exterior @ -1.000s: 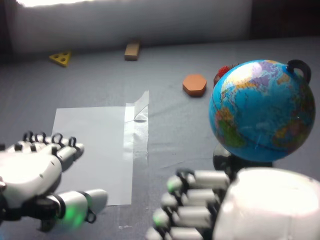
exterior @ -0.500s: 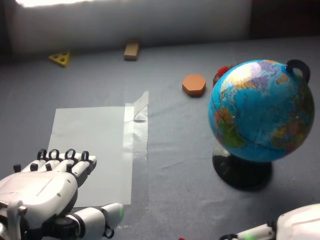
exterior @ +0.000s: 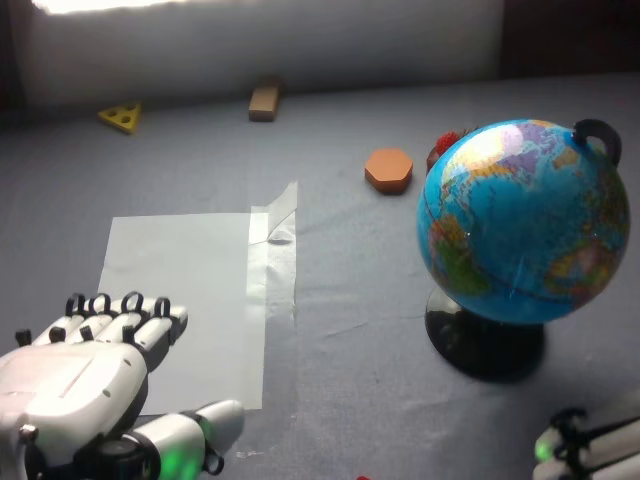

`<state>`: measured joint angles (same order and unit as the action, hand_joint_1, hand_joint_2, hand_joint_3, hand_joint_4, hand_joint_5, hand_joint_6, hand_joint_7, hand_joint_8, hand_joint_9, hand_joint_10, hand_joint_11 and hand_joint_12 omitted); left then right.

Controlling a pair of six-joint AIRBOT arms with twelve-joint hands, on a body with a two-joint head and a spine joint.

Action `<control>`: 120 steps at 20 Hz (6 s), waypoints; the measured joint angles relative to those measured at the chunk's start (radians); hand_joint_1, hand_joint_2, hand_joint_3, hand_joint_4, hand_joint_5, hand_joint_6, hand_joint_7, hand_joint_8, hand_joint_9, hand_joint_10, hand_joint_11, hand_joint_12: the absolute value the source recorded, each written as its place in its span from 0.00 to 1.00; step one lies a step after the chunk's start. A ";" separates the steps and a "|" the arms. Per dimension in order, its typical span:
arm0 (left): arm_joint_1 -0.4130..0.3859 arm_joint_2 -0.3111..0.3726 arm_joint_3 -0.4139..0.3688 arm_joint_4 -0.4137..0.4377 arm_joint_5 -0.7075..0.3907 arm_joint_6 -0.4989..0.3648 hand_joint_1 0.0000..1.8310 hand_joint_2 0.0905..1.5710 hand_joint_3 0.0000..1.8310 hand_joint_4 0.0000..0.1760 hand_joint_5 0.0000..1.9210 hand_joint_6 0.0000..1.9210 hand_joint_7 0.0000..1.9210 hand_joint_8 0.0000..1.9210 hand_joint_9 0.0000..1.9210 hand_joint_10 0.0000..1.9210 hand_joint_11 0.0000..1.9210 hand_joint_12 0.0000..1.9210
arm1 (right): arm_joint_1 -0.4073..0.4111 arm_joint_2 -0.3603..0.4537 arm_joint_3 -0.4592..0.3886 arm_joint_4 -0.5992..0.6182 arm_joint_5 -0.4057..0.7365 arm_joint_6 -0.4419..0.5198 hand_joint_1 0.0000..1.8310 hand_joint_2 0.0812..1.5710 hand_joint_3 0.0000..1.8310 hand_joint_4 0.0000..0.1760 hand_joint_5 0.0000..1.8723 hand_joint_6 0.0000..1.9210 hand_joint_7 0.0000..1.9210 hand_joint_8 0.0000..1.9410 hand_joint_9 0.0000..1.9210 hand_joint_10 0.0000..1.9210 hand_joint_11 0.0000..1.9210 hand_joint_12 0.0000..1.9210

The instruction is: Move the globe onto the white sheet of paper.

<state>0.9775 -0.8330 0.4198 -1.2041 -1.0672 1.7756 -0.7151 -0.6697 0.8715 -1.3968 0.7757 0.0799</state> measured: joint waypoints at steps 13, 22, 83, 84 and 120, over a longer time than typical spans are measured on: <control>0.006 0.000 -0.004 0.017 -0.004 -0.025 0.05 0.73 0.00 0.00 0.08 0.01 0.05 0.01 0.02 0.01 0.00 0.00 | -0.035 -0.175 0.340 0.142 -0.031 -0.018 0.00 0.70 0.00 0.00 0.13 0.01 0.09 0.00 0.08 0.00 0.00 0.00; 0.005 0.002 0.000 0.019 0.000 -0.031 0.03 0.74 0.00 0.00 0.10 0.00 0.08 0.00 0.05 0.01 0.00 0.00 | 0.026 -0.268 0.445 0.132 -0.026 -0.035 0.00 0.70 0.00 0.00 0.15 0.01 0.10 0.01 0.10 0.01 0.02 0.01; 0.049 0.004 -0.002 -0.007 0.012 -0.089 0.03 0.73 0.00 0.00 0.10 0.00 0.09 0.00 0.07 0.00 0.00 0.05 | 0.344 -0.828 0.470 0.094 -0.671 0.028 0.00 0.70 0.00 0.00 0.11 0.00 0.10 0.00 0.08 0.00 0.00 0.08; 0.052 -0.001 0.003 0.001 0.013 -0.091 0.03 0.73 0.00 0.00 0.10 0.00 0.09 0.00 0.07 0.00 0.00 0.05 | 0.349 -0.835 0.470 0.091 -0.681 0.029 0.00 0.70 0.00 0.00 0.11 0.00 0.10 0.00 0.08 0.00 0.00 0.08; -0.134 -0.011 -0.140 -0.266 -0.029 0.056 0.01 0.73 0.00 0.00 0.10 0.00 0.10 0.00 0.07 0.00 0.00 0.04 | 0.489 -0.312 -0.145 0.228 -1.142 0.209 0.00 0.69 0.00 0.00 0.12 0.00 0.10 0.00 0.09 0.00 0.00 0.14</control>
<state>0.8433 -0.8440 0.2794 -1.4700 -1.0962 1.8317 -0.2260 -0.9817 0.7269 -1.1687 -0.3660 0.2890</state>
